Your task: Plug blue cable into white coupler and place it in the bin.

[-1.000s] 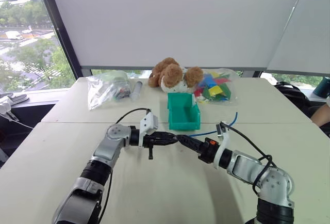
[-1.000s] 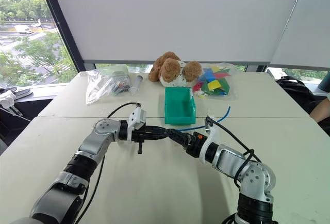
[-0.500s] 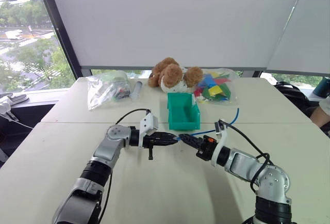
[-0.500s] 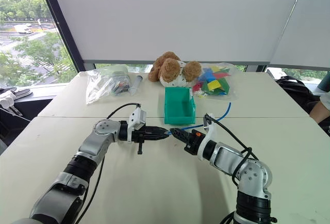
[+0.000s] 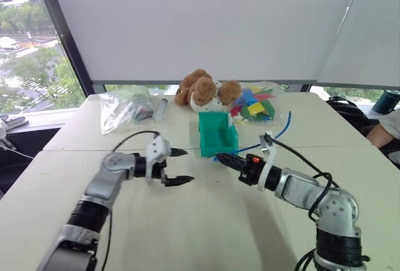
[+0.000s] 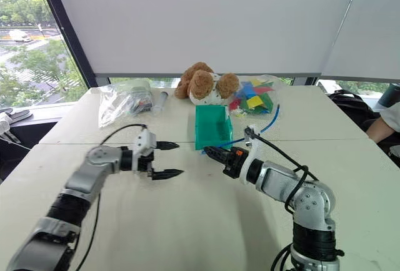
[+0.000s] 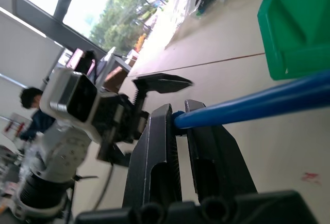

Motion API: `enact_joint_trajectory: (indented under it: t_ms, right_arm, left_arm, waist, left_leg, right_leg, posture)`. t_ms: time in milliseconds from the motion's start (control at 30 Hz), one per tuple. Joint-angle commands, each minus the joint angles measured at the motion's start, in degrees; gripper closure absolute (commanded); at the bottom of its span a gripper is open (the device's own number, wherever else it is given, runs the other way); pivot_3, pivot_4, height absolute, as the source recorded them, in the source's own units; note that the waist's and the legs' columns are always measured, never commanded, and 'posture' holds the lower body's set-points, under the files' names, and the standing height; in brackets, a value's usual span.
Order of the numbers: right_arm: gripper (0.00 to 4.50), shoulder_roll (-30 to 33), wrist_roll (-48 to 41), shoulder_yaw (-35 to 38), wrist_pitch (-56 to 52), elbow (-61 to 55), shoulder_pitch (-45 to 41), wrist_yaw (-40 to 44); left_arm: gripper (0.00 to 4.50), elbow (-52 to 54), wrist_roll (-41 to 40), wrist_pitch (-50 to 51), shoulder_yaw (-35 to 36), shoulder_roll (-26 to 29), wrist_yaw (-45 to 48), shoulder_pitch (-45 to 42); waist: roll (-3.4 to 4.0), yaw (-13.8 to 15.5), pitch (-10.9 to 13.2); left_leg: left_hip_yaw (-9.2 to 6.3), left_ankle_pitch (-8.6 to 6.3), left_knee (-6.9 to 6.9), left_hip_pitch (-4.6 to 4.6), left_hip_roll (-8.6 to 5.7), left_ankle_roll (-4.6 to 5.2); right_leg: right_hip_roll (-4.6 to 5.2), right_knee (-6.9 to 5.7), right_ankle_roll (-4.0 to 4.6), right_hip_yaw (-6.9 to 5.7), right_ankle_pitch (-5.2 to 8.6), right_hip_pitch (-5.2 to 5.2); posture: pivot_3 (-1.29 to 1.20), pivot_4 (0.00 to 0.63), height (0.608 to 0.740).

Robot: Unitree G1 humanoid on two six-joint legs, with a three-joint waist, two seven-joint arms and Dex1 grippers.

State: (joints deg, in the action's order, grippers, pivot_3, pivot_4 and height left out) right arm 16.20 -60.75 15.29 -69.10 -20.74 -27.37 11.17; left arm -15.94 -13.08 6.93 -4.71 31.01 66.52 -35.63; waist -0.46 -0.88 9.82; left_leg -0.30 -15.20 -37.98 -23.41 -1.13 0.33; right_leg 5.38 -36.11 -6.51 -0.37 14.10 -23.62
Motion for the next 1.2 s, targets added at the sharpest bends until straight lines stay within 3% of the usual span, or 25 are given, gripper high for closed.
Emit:
enact_joint_trajectory:
  t_ms: [33, 300, 800, 900, 1100, 1200]
  right_arm:
    - [4.5, 2.56, 1.54, -3.05, 2.63, -2.79, -1.21, 2.98]
    - [4.5, 4.88, 3.87, -7.4, 5.79, -2.72, -0.36, 7.14]
    - [4.5, 5.65, 4.57, -8.54, 7.17, -3.96, -0.13, 7.88]
    - [4.5, 5.73, 4.66, -8.29, 7.15, -4.28, 0.02, 7.64]
    - [4.5, 6.51, 4.45, -8.37, 6.68, -5.02, -0.21, 7.74]
    - [4.5, 11.16, 6.64, -10.75, 6.69, -5.9, -1.49, 11.48]
  left_arm:
    - [0.03, 1.14, 0.52, -1.21, 4.89, 4.21, -3.45, 2.6]
    - [0.03, 0.03, 0.05, -2.37, 8.1, 7.89, -6.58, 9.04]
    - [0.03, -18.32, -0.87, -8.07, 7.81, 3.27, -6.27, 5.73]
    - [0.87, -19.75, -1.85, -8.03, 8.05, 2.0, -4.97, 5.2]
    - [4.15, -23.74, -1.24, -9.54, 6.34, -1.46, -2.52, 2.32]
    - [4.09, -24.27, -0.15, -10.24, 3.28, -4.4, 1.07, -0.18]
  waist:
    - [0.0, -0.02, 0.0]
    - [-0.02, 0.45, 0.03]
    - [-0.02, 0.26, 0.03]
    - [-0.03, 0.26, 0.03]
    - [-0.03, 0.38, 0.03]
    - [-0.05, 0.6, 0.03]
  left_leg:
    - [0.01, 0.0, 0.01, 0.0, 0.0, 0.0]
    - [0.01, 0.0, 0.0, -0.02, -0.05, 0.0]
    - [0.04, 0.0, 0.02, -0.03, -0.04, -0.01]
    - [0.04, -0.01, 0.02, -0.04, -0.03, -0.01]
    - [0.04, -0.01, 0.03, -0.05, -0.03, -0.01]
    - [0.05, -0.01, 0.02, -0.07, -0.08, -0.01]
  right_leg:
    - [0.0, 0.0, 0.0, 0.0, 0.0, -0.01]
    - [0.14, 0.04, 0.01, 0.0, 0.0, 0.03]
    - [0.26, 0.06, 0.0, -0.01, 0.0, -0.03]
    - [0.29, 0.06, 0.01, -0.01, 0.0, -0.04]
    - [0.37, 0.06, 0.01, 0.04, 0.0, -0.05]
    - [0.42, 0.09, 0.01, 0.03, 0.0, -0.04]
  posture:
    - [0.0, 0.15, 0.74]
    - [0.0, 0.15, 0.74]
    - [0.0, 0.15, 0.74]
    - [0.0, 0.15, 0.74]
    - [0.0, 0.15, 0.74]
    - [0.0, 0.15, 0.74]
